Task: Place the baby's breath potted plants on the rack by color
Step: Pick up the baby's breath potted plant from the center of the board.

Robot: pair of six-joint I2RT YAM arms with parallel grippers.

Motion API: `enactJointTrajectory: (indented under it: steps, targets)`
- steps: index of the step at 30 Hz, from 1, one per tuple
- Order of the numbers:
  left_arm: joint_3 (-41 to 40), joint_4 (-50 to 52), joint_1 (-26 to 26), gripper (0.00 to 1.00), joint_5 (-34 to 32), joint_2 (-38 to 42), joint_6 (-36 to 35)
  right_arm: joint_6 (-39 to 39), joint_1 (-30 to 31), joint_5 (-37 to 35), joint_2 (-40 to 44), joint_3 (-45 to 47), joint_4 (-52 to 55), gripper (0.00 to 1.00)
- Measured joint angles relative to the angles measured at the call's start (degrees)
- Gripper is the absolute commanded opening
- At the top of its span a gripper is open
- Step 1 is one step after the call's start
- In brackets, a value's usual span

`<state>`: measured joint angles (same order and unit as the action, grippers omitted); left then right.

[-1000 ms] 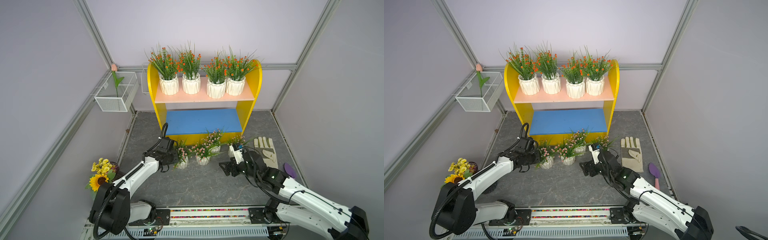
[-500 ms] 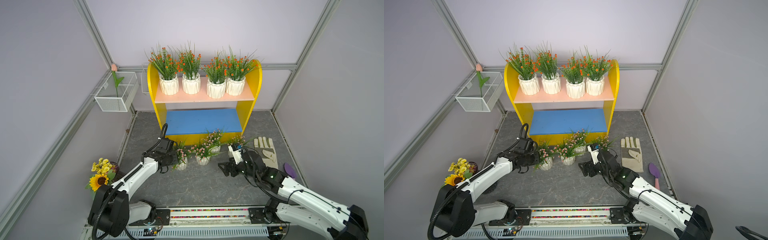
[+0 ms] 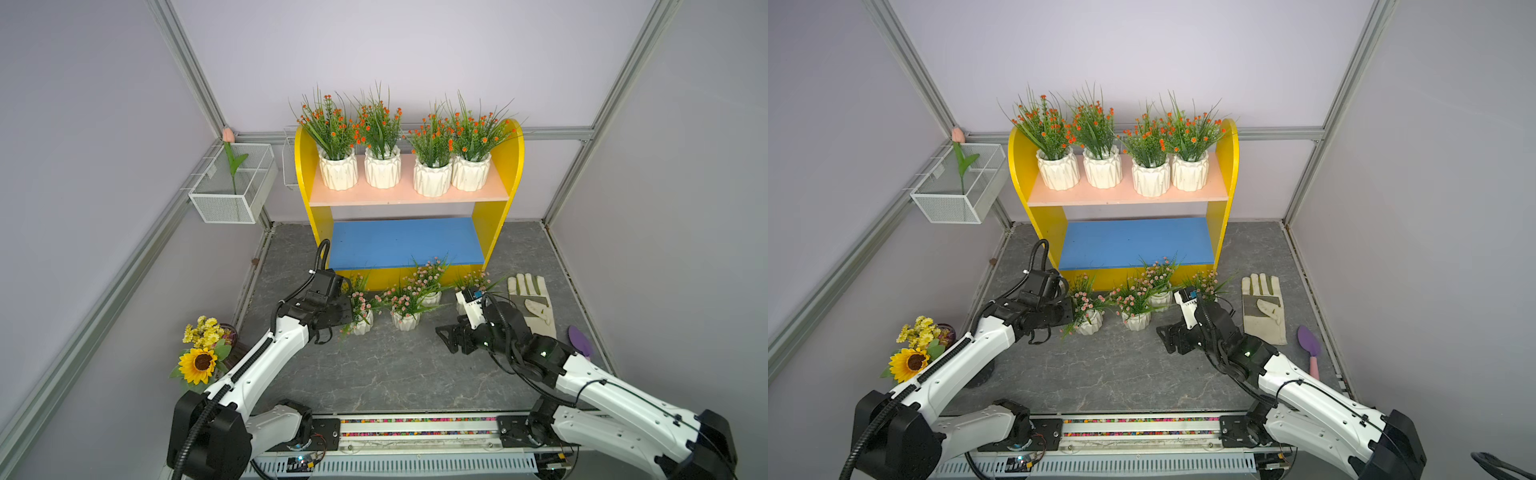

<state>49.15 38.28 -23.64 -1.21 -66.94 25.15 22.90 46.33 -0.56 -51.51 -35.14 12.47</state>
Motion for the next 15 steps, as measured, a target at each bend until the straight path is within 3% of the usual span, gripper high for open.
enactJointTrajectory:
  steps: [6,15]
  targets:
    - [2.08,2.25,0.00,0.00,0.92,1.57,-0.44,-2.03,2.12,1.92,-0.39,0.11,-1.27,0.88]
    - [6.73,8.04,0.00,0.00,4.46,5.68,-2.43,-8.70,10.64,1.68,-4.33,-0.79,-3.43,0.88]
